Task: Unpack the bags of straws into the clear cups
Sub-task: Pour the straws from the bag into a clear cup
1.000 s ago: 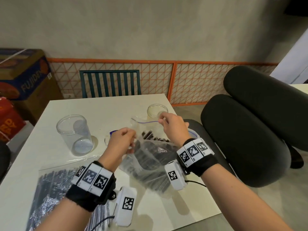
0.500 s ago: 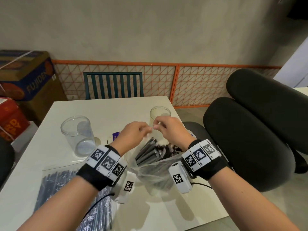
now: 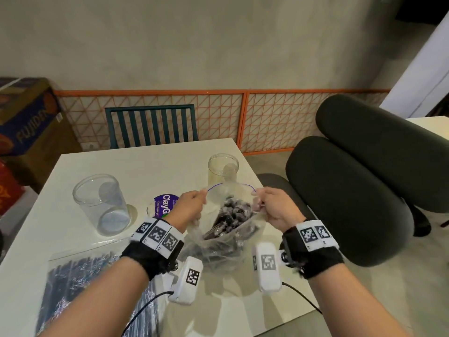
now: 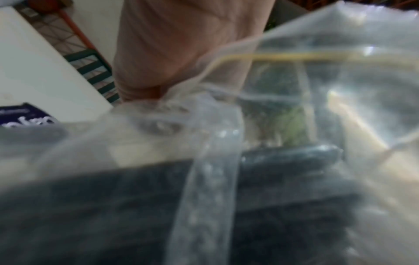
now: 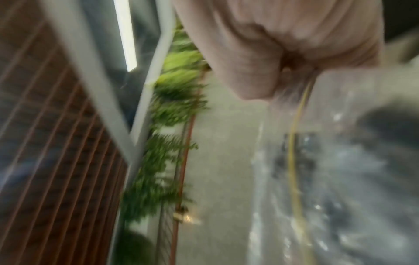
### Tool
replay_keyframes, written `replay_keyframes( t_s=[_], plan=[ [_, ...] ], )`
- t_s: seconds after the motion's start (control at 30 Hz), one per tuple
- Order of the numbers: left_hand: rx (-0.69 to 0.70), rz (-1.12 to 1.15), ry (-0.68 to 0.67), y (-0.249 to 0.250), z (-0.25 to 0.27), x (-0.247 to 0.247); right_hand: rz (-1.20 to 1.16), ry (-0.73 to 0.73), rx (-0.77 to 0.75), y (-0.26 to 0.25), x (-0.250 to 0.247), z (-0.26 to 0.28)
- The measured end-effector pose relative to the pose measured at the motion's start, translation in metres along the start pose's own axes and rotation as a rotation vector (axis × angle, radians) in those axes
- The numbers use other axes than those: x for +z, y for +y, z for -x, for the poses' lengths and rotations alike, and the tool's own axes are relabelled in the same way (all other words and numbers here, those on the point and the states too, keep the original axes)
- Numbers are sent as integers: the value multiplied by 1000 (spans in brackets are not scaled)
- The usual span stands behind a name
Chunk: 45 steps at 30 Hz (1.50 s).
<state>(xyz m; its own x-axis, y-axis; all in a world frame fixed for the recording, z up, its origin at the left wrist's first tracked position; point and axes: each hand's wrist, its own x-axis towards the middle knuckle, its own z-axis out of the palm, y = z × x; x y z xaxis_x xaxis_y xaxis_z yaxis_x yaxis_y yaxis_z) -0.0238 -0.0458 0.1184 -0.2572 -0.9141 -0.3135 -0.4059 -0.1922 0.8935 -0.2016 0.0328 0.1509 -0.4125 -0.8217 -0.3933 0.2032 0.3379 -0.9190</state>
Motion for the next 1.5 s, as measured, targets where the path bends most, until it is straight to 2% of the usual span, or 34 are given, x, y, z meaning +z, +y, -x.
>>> replay_keyframes(
  t_s=[0.07,0.13,0.27,0.37,0.4,0.43,0.47,0.57,0.6,0.63,0.67,0.73,0.8,0.87,0.93,1.0,1.07,1.13,1.17,1.23,1.27,1.33,1.4,1.5],
  plan=[
    [-45,40,-21,-3,-1,0,-340,-84,242,5,6,-9],
    [-93,66,-27,-6,0,-6,-469,-111,347,12,10,-19],
    [-276,-231,-185,-6,26,-32,-664,-164,385,13,10,-23],
    [-423,-57,-439,-6,46,-43,-651,-192,282,7,13,-14],
    [-430,64,-511,-7,50,-40,-596,-195,235,7,16,-12],
    [-428,209,-524,-9,51,-37,-485,-201,181,6,19,-8],
    [-422,368,-492,-10,52,-33,-276,-189,97,5,21,-4],
    [-424,894,-322,-17,46,-23,668,-15,-106,-5,23,14],
    [-433,1062,-287,-17,48,-19,972,89,-121,-5,19,16],
    [-433,1193,-265,-18,48,-16,1131,151,-106,-6,17,18],
    [-428,1269,-258,-18,50,-12,1124,134,-78,-7,16,21],
    [-449,1301,-253,-19,52,-2,839,-15,11,-3,17,27],
    [-496,1302,-230,-27,49,5,554,-84,26,6,19,29],
    [-547,1294,-156,-42,36,11,210,-78,35,14,19,24],
    [-569,1240,-87,-57,24,12,-139,-159,116,24,16,16],
    [-571,1210,-83,-62,18,9,-438,-230,231,39,14,9],
    [-526,1123,-94,-58,21,4,-593,-279,331,53,15,6],
    [-461,1001,-81,-43,30,1,-530,-336,400,65,19,6],
    [-408,918,-62,-36,35,1,-388,-317,385,64,22,9],
    [-298,674,-42,-33,35,0,16,-186,248,63,23,11],
    [-262,542,-76,-32,35,-2,189,-137,136,63,21,11],
    [-230,308,-190,-34,35,-6,405,-128,-63,60,16,8],
    [-239,214,-227,-38,34,-9,544,-122,-199,57,14,5],
    [-235,183,-111,-38,32,-9,570,-5,-285,50,18,8]
  ],
)
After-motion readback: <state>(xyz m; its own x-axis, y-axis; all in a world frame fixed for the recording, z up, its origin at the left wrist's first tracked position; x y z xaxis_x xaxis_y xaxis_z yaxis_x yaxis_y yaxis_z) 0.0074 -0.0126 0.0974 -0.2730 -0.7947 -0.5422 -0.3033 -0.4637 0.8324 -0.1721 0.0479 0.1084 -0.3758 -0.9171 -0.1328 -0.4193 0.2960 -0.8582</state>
